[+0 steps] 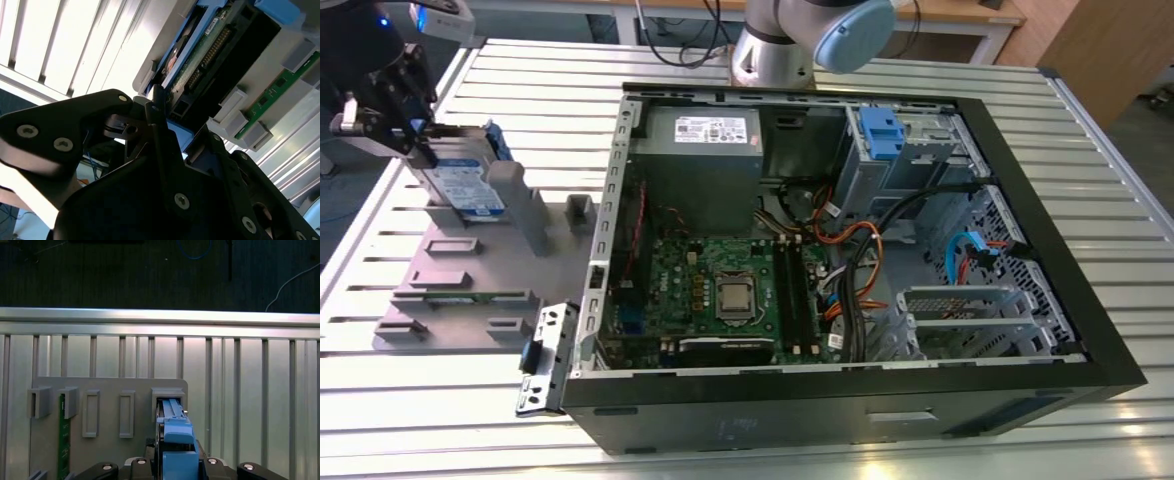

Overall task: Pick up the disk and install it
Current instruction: 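Pick up the disk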

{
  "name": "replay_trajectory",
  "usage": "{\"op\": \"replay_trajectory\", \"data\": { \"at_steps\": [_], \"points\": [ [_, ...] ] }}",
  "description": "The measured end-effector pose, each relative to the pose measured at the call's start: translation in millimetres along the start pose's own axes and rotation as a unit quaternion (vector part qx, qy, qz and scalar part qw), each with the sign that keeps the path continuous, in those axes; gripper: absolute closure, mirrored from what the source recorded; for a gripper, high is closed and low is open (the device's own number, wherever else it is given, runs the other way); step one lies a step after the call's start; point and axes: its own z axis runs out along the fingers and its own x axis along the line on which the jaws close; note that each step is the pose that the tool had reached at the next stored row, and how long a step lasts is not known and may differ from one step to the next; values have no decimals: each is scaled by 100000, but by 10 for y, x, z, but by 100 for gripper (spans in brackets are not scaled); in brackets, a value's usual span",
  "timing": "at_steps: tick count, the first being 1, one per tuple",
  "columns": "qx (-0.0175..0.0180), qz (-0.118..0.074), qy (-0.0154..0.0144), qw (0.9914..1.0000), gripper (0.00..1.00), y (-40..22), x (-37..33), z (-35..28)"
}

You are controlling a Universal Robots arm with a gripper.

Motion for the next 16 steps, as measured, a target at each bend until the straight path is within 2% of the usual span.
{"op": "replay_trajectory", "data": {
  "at_steps": [16],
  "points": [
    [-19, 1, 10, 100000, 63, 1, -2, -75]
  ]
}}
